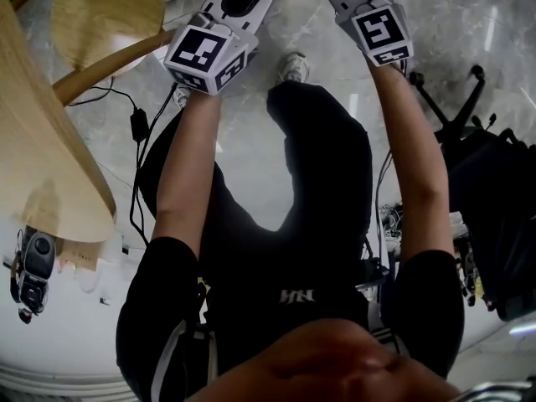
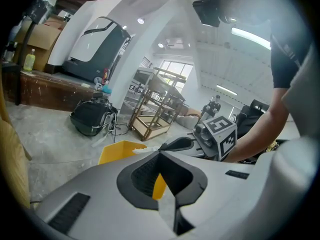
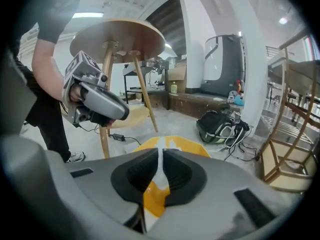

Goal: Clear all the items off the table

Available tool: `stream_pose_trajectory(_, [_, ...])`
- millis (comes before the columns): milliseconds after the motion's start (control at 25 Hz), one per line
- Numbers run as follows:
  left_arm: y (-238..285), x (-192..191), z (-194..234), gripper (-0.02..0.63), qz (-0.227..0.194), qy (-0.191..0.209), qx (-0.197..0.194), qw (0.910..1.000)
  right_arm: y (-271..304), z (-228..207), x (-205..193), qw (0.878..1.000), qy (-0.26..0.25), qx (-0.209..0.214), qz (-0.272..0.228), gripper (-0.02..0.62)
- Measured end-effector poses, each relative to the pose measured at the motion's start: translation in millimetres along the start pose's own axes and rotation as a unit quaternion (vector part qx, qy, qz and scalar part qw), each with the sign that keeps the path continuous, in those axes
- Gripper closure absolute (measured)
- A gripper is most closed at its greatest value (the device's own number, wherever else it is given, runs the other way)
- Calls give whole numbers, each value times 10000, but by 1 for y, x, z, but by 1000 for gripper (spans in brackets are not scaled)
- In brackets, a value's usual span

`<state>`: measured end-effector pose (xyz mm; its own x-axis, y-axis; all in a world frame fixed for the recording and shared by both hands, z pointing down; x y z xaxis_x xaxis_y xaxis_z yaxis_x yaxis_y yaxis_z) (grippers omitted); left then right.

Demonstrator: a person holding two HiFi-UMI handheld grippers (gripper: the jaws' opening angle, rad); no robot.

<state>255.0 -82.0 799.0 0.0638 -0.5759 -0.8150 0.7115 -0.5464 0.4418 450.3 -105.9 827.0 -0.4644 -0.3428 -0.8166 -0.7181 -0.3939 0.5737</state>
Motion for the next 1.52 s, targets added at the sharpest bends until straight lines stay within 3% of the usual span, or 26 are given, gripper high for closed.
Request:
stream_pose_trajectory(120, [-5, -6, 3, 594, -11, -29, 13, 10000, 7, 6, -5, 10000, 23, 39, 45, 545])
stream_pose_trajectory(160, [-6, -7, 3, 594, -3, -41, 0, 10000, 8, 7, -7, 9999, 70, 54, 65, 519])
stream_pose_trajectory(240, [-9, -7, 0, 594, 18, -74, -41, 10000, 9, 8, -9, 9998, 182, 42, 103, 403])
stream_pose_trajectory(520, [-31, 13, -22, 594, 32, -80, -105, 9999, -13, 17, 20, 9999, 163, -23, 30, 403])
stream_pose_trajectory(680, [-45, 31, -45, 594, 86, -103, -239, 9996, -38, 26, 47, 9999, 112, -40, -39, 439])
stream_pose_trajectory(960, [-82, 72, -92, 594, 79, -358, -561, 9978, -88, 49, 106, 9999, -97, -87, -95, 580])
stream_pose_trajectory(1200, [-134, 119, -139, 594, 134, -258, -717, 9970, -146, 73, 174, 9995, -91, -121, -286, 591])
stream_pose_trajectory(1400, [-190, 183, -172, 594, -46, -219, -833, 9963, -200, 105, 244, 9989, -102, -28, -462, 591])
stream_pose_trajectory(1520, [-221, 227, -188, 594, -217, 58, -959, 9951, -228, 117, 291, 9980, 46, 10, -628, 592])
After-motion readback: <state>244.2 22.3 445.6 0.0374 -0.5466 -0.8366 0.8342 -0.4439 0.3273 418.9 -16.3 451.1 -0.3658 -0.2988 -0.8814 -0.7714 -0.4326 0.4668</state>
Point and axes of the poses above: the fingertips, and each gripper's own axes: y forward along the fingers, z to its left, x out of its top, the point moved 10 cm from there along -y, backward along the fingers, and after that the axes turned 6 degrees about x, right-handed, at the moved point
